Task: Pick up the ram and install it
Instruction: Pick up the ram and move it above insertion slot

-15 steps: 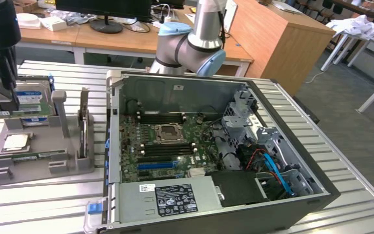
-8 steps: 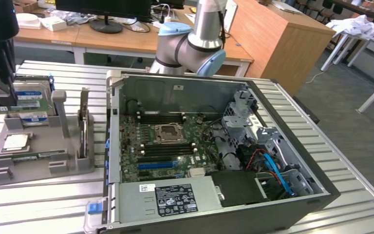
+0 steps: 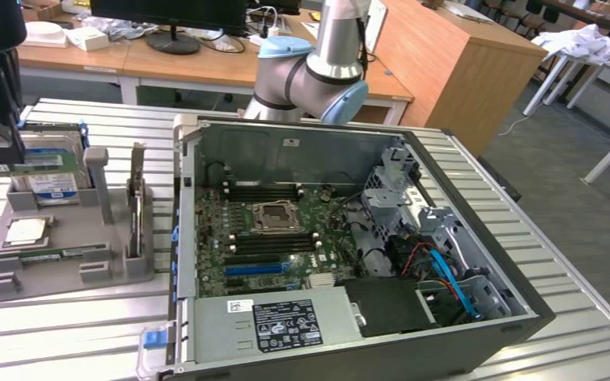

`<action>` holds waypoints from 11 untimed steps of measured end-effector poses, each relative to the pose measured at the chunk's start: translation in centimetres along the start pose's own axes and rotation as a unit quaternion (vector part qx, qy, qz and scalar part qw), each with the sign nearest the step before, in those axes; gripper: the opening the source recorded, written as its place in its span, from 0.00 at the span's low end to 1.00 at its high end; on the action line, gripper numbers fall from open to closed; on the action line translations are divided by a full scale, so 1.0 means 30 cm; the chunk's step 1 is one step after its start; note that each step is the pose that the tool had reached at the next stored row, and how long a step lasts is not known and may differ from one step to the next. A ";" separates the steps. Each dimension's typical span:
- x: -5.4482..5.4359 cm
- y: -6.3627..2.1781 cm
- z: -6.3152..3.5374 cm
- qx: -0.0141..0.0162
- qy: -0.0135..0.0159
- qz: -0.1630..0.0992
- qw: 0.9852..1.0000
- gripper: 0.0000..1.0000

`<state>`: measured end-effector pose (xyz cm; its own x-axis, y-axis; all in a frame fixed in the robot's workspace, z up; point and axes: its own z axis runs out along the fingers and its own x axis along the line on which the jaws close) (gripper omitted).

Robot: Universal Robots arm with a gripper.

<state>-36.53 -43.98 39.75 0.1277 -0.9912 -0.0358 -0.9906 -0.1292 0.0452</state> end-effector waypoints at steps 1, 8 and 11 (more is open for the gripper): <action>0.000 0.000 -0.005 0.000 0.000 0.000 1.000 0.12; -0.001 0.002 -0.039 0.000 0.000 0.000 1.000 0.12; -0.002 0.002 -0.053 0.000 0.000 0.000 1.000 0.12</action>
<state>-36.53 -43.98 41.34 0.1277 -0.9912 -0.0358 -0.9906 -0.1292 0.0452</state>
